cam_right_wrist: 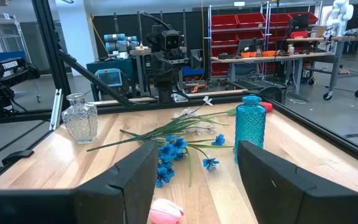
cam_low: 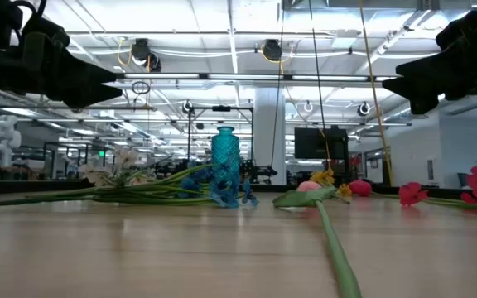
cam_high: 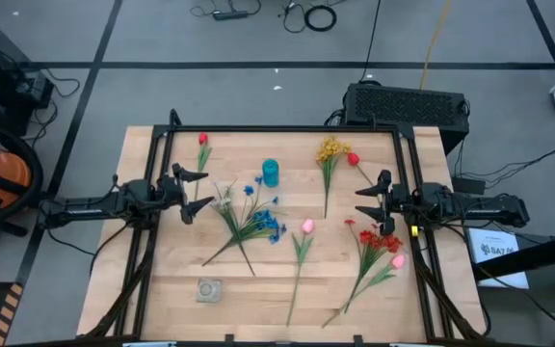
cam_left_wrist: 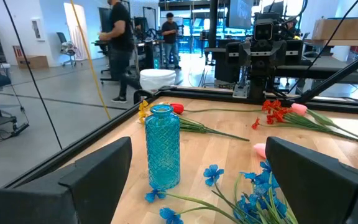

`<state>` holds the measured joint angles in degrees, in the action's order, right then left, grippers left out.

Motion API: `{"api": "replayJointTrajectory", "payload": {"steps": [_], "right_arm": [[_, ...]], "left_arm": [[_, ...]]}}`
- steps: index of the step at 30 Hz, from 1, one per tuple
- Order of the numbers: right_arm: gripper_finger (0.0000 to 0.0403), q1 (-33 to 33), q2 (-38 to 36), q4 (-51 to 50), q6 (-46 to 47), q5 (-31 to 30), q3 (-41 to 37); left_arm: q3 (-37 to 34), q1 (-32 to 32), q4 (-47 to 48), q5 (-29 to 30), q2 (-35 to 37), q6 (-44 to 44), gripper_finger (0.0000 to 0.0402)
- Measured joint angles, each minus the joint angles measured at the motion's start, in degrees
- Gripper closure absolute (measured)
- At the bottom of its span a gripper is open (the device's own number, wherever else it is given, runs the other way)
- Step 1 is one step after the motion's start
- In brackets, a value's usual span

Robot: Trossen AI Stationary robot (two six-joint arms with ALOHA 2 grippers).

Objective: Sort flowers into vase by color

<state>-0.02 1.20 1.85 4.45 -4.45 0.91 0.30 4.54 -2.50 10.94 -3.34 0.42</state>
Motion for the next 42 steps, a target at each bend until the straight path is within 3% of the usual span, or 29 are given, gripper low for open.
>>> {"api": "replayJointTrajectory", "payload": {"steps": [42], "right_arm": [[0.019, 0.0, 0.0, 0.0, 0.0, 0.0, 0.0]], "left_arm": [[0.0, 0.0, -4.0, 0.0, 0.0, -0.1, 0.0026]]}}
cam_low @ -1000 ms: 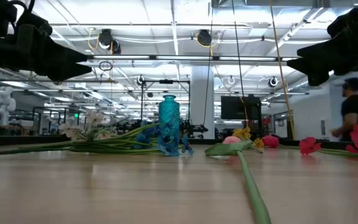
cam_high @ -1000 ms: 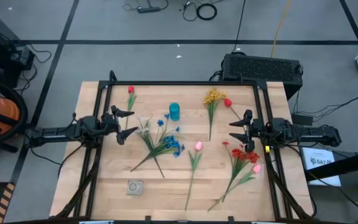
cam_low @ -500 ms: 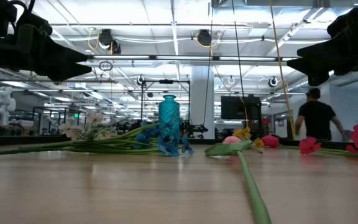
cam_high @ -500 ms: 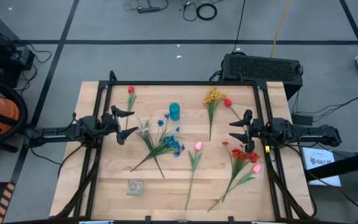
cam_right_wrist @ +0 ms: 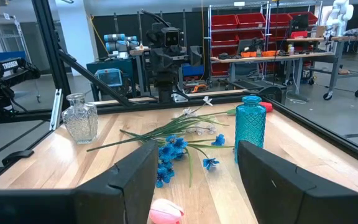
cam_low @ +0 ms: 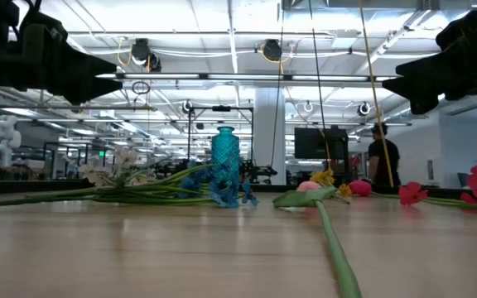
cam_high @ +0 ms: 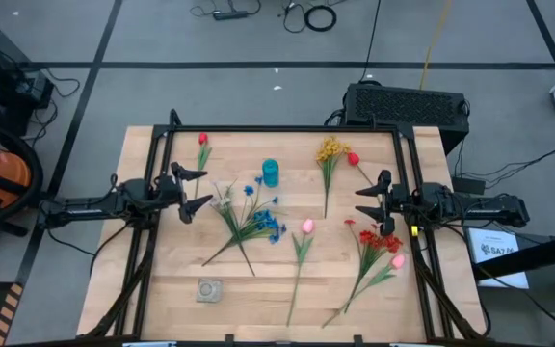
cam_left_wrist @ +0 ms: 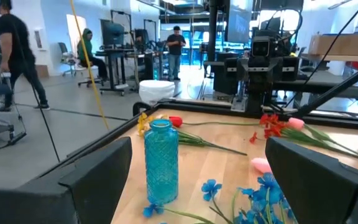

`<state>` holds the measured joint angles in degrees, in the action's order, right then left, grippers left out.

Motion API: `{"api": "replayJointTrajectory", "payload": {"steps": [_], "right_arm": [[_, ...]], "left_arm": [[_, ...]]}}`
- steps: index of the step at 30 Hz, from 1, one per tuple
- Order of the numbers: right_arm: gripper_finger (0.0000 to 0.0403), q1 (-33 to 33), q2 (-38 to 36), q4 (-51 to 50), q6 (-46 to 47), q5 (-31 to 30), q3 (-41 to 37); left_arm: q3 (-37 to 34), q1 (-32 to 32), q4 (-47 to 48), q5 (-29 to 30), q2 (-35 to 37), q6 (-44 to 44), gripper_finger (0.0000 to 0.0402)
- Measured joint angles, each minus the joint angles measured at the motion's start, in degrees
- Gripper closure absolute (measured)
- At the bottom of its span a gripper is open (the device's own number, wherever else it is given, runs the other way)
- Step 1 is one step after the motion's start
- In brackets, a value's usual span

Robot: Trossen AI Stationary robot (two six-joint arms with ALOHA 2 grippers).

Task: Sort flowers into vase by color
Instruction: Put the white flowers into the transparent flower vase

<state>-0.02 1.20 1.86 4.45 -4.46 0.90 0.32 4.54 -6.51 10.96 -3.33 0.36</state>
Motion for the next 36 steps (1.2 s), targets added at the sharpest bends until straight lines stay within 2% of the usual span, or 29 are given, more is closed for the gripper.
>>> {"api": "replayJointTrajectory", "payload": {"steps": [18, 20, 24, 29, 36], "right_arm": [[0.019, 0.0, 0.0, 0.0, 0.0, 0.0, 0.0], [0.019, 0.0, 0.0, 0.0, 0.0, 0.0, 0.0], [0.019, 0.0, 0.0, 0.0, 0.0, 0.0, 0.0], [0.019, 0.0, 0.0, 0.0, 0.0, 0.0, 0.0], [0.019, 0.0, 0.0, 0.0, 0.0, 0.0, 0.0]], "left_arm": [[0.3, 0.0, -0.7, 0.1, 0.0, -2.9, 0.0026], [0.3, 0.0, -1.4, 1.3, 0.0, -3.0, 0.0026], [1.2, 0.0, -1.2, 7.4, -0.3, -3.0, 0.0026], [6.2, 0.0, 4.1, 10.8, -5.0, -3.0, 0.0033], [14.4, 0.0, 7.3, 15.3, -16.9, -4.8, 0.0036]]}}
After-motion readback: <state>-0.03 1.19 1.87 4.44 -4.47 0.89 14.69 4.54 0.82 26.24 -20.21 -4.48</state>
